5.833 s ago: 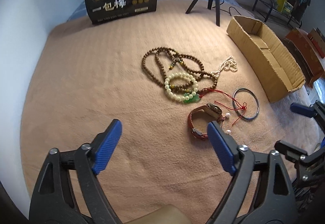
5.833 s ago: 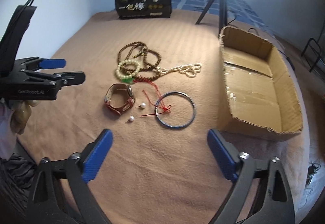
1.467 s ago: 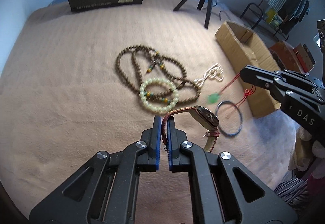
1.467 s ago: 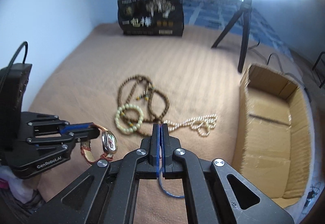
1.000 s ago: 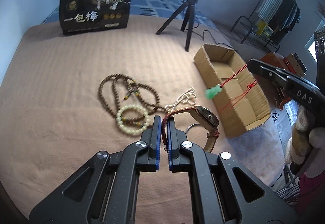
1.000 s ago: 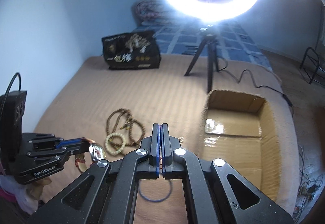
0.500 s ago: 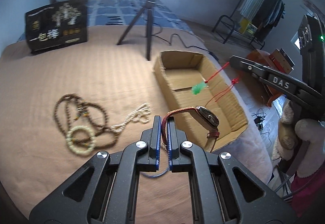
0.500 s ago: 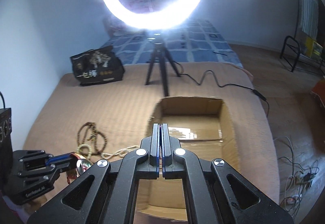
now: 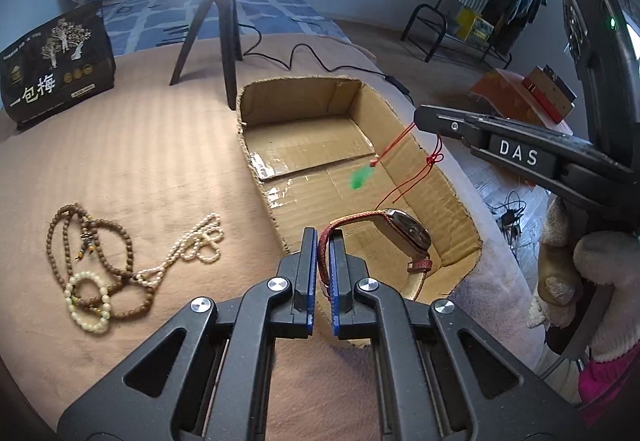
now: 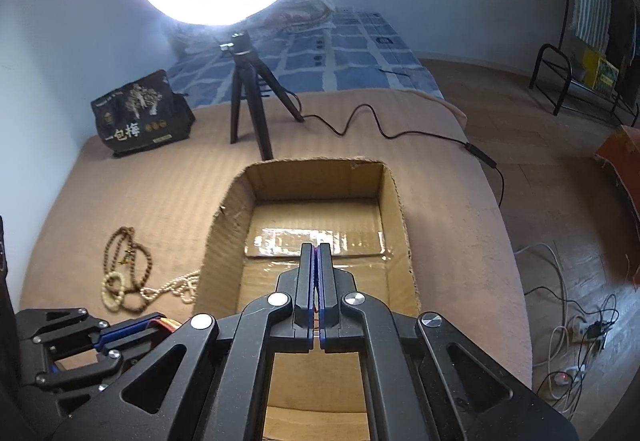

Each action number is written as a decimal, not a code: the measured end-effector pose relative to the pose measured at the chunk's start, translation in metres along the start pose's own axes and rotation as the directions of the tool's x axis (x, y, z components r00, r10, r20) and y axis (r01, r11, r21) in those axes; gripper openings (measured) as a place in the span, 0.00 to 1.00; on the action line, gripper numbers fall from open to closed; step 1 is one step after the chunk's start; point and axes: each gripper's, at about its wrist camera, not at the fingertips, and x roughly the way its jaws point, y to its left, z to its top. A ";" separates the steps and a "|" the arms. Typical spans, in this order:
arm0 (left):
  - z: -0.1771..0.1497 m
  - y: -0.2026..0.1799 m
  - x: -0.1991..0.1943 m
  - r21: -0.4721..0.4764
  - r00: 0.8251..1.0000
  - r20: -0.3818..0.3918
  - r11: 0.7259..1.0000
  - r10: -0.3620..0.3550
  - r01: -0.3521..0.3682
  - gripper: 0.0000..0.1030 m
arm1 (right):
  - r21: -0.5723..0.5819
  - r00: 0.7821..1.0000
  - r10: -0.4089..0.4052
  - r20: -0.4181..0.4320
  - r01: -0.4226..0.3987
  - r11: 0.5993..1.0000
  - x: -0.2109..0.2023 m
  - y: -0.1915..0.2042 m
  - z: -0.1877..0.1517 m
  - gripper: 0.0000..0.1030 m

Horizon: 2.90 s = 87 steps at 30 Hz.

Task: Organize jewelry
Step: 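Lower the watch into the cardboard box and open the left tool, then move the left tool back to the pale green bead bracelet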

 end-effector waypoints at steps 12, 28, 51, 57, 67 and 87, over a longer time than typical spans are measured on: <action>-0.009 -0.013 0.017 0.023 0.999 -0.045 1.000 0.006 -0.005 0.03 | 0.019 0.999 -0.020 -0.038 0.021 1.000 0.013 -0.012 -0.006 0.00; -0.011 -0.014 0.007 0.034 0.999 -0.031 0.999 0.011 -0.010 0.29 | 0.019 0.996 -0.086 -0.008 0.086 0.996 0.007 -0.010 -0.004 0.66; -0.024 0.042 -0.038 0.061 0.995 0.000 0.993 0.097 -0.097 0.29 | 0.018 0.985 -0.113 0.128 0.111 0.994 -0.015 0.017 -0.002 0.80; -0.028 0.084 -0.054 0.034 0.990 -0.010 0.990 0.138 -0.138 0.29 | 0.001 0.986 -0.054 0.159 0.054 0.999 -0.018 0.034 0.000 0.80; -0.040 0.158 -0.062 -0.058 0.987 -0.074 0.988 0.139 -0.144 0.29 | -0.007 0.995 0.053 0.089 -0.053 0.999 -0.007 0.060 0.000 0.81; -0.053 0.219 -0.040 -0.226 0.980 -0.149 0.960 0.130 -0.162 0.29 | -0.061 0.952 0.195 -0.236 -0.215 0.975 0.059 0.141 -0.023 0.61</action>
